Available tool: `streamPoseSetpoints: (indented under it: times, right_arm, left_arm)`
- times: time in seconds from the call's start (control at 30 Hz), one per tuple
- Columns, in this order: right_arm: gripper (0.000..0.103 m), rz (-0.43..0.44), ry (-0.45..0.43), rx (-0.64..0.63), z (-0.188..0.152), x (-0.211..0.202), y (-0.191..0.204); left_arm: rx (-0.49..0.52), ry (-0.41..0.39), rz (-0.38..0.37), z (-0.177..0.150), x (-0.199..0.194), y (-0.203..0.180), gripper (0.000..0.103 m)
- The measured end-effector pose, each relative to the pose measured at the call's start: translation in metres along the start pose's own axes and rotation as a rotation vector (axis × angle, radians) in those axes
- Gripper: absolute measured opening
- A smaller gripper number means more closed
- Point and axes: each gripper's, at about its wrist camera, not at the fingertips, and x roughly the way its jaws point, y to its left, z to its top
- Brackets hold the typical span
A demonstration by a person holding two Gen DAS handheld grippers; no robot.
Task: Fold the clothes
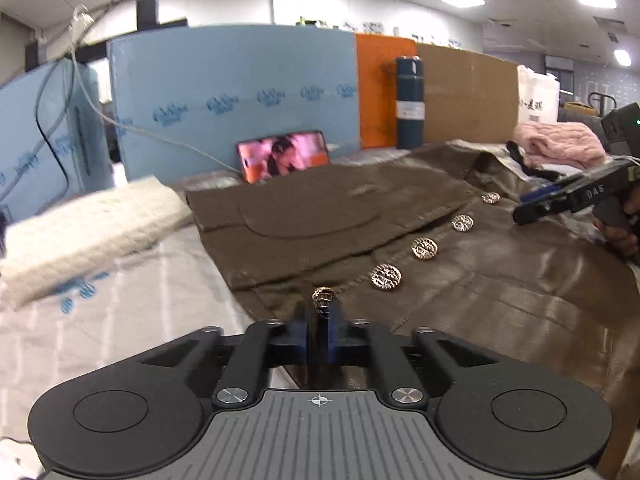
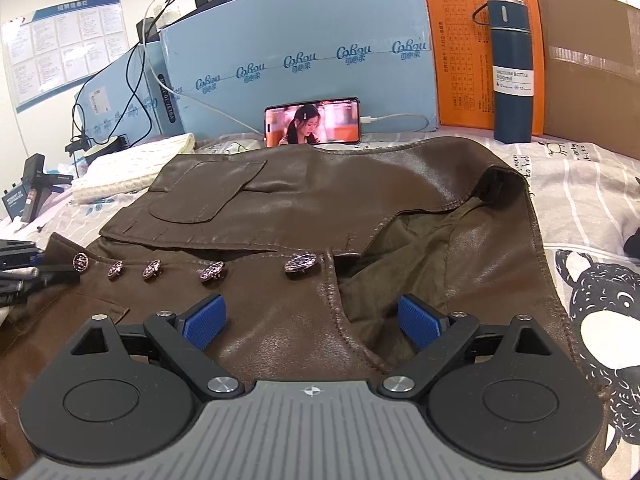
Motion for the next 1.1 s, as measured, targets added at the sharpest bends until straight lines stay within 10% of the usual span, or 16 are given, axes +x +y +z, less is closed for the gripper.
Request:
streamPoseSetpoints:
  times: [0.23, 0.63, 0.87, 1.1]
  right_arm:
    - [0.095, -0.057, -0.012, 0.006, 0.0, -0.007, -0.009]
    - [0.095, -0.148, -0.033, 0.002, -0.004, -0.027, -0.026]
    - [0.096, -0.1, -0.045, -0.07, -0.005, -0.032, -0.013]
    - [0.097, 0.007, -0.029, -0.162, 0.002, -0.018, 0.019]
  left_arm:
    - [0.087, -0.17, 0.05, 0.032, -0.009, -0.013, 0.002]
    - [0.195, 0.094, 0.128, 0.019, 0.04, -0.005, 0.01]
    - [0.124, 0.001, 0.197, 0.023, 0.022, 0.003, 0.065]
    - [0.148, -0.024, 0.137, 0.02, -0.001, 0.0, 0.084]
